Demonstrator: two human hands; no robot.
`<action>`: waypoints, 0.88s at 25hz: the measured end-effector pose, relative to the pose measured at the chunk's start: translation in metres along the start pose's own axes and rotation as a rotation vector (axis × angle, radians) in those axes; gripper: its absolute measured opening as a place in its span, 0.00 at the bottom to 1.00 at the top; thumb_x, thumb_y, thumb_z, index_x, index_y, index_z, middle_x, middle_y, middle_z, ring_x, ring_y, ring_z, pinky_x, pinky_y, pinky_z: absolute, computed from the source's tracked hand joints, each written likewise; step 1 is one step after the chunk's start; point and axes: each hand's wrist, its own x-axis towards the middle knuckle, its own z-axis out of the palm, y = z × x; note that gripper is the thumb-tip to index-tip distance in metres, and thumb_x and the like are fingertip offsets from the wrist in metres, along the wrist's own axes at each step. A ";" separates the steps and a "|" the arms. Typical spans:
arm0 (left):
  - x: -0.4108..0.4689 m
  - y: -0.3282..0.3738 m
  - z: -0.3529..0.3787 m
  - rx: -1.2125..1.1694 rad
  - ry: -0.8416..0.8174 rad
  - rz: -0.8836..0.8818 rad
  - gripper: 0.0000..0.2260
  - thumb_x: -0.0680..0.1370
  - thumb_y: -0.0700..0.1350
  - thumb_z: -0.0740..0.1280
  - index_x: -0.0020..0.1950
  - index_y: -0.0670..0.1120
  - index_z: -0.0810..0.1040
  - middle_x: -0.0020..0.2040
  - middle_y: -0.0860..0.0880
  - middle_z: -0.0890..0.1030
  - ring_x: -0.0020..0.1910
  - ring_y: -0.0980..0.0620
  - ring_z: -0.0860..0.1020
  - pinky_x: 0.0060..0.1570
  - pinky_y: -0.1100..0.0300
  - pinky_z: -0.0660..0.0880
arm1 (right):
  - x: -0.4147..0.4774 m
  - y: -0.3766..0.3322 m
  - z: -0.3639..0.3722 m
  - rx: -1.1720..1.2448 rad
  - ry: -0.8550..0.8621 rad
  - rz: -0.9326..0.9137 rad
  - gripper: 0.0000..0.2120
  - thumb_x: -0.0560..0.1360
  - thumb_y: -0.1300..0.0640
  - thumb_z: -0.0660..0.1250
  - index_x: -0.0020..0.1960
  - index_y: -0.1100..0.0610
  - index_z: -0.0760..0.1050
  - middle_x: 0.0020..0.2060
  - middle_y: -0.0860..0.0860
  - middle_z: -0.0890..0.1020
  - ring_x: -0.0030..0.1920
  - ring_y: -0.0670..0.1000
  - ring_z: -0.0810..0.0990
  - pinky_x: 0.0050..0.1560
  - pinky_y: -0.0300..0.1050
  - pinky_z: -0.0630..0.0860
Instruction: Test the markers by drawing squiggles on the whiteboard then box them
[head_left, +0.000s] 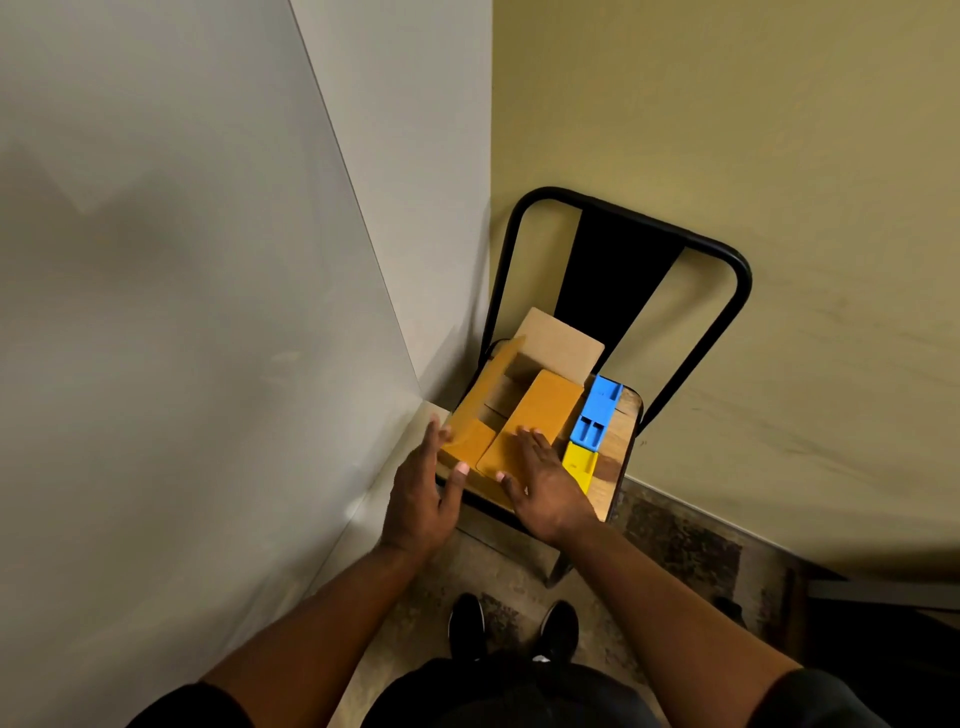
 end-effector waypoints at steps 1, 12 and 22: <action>0.000 -0.003 0.003 0.077 -0.058 0.049 0.29 0.82 0.58 0.57 0.80 0.55 0.50 0.76 0.54 0.65 0.73 0.57 0.63 0.68 0.58 0.66 | -0.001 0.002 0.001 0.018 0.019 -0.019 0.33 0.83 0.41 0.54 0.82 0.51 0.45 0.81 0.46 0.48 0.80 0.46 0.42 0.79 0.51 0.52; -0.010 -0.016 0.036 0.654 -0.372 0.185 0.37 0.80 0.69 0.45 0.81 0.47 0.47 0.81 0.47 0.43 0.79 0.48 0.36 0.75 0.41 0.42 | 0.003 0.027 -0.004 -0.067 -0.009 -0.137 0.29 0.83 0.45 0.53 0.81 0.52 0.51 0.81 0.46 0.48 0.80 0.47 0.41 0.80 0.49 0.46; -0.013 0.021 0.061 0.592 -0.155 0.076 0.34 0.81 0.65 0.52 0.81 0.46 0.51 0.81 0.45 0.48 0.80 0.47 0.43 0.76 0.40 0.47 | 0.018 0.071 -0.043 -0.117 0.154 -0.354 0.31 0.81 0.38 0.54 0.80 0.50 0.55 0.80 0.47 0.57 0.80 0.48 0.52 0.79 0.51 0.50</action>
